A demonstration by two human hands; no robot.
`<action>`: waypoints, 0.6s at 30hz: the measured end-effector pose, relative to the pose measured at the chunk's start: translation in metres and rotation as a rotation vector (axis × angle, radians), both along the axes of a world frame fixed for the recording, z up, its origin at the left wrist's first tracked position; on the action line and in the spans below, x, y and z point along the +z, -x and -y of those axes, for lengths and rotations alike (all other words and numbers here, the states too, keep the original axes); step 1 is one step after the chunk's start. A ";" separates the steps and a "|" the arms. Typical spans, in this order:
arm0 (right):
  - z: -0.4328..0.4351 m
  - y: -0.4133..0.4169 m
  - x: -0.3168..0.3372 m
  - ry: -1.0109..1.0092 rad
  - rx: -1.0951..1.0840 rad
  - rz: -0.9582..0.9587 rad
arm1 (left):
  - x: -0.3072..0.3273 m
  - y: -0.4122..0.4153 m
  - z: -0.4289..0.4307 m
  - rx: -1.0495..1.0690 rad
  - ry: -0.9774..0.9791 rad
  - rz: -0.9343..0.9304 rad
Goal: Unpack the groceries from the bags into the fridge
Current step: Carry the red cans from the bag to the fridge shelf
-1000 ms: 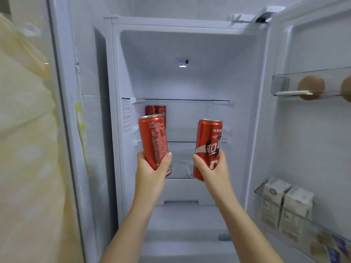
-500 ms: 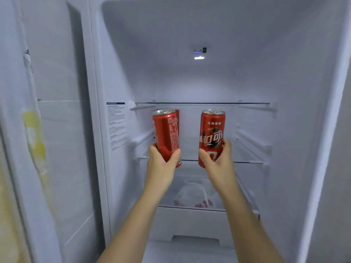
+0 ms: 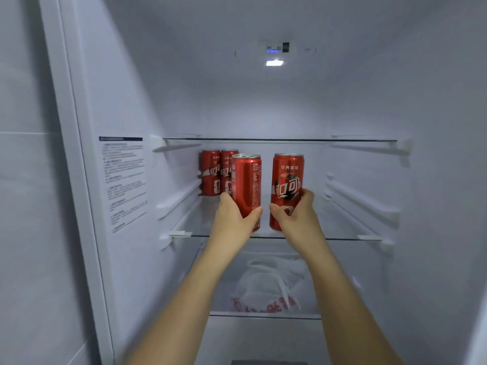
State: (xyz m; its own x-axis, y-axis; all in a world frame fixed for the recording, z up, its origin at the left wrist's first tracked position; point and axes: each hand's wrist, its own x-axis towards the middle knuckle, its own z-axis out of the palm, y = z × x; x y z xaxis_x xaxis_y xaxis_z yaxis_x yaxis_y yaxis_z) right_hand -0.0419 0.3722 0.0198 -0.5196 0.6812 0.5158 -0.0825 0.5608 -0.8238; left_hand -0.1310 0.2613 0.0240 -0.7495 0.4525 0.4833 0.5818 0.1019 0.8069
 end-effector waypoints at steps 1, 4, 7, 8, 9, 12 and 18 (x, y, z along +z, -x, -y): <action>-0.002 0.002 0.000 -0.001 -0.001 0.009 | -0.001 0.003 -0.002 -0.006 0.004 0.005; -0.006 0.006 -0.002 -0.002 0.005 0.036 | -0.002 0.007 -0.006 -0.024 0.021 -0.002; -0.009 0.008 -0.002 -0.005 0.011 0.060 | -0.002 0.009 -0.009 -0.036 0.022 -0.013; -0.011 0.009 -0.003 -0.007 0.012 0.070 | -0.002 0.009 -0.010 -0.041 0.023 -0.014; -0.012 0.009 -0.003 -0.008 0.013 0.083 | -0.002 0.010 -0.011 -0.045 0.030 -0.014; -0.015 0.011 -0.001 -0.002 0.022 0.137 | -0.002 0.014 -0.012 -0.047 0.082 -0.020; -0.027 0.020 0.016 -0.025 -0.070 0.323 | 0.010 0.036 -0.025 0.070 0.312 -0.136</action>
State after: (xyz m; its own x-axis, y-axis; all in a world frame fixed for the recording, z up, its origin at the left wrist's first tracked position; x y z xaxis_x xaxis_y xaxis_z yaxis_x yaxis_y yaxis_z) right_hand -0.0615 0.3994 0.0362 -0.6114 0.7102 0.3489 0.2197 0.5760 -0.7874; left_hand -0.1674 0.2866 0.0345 -0.7223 0.5440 0.4270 0.6645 0.3749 0.6464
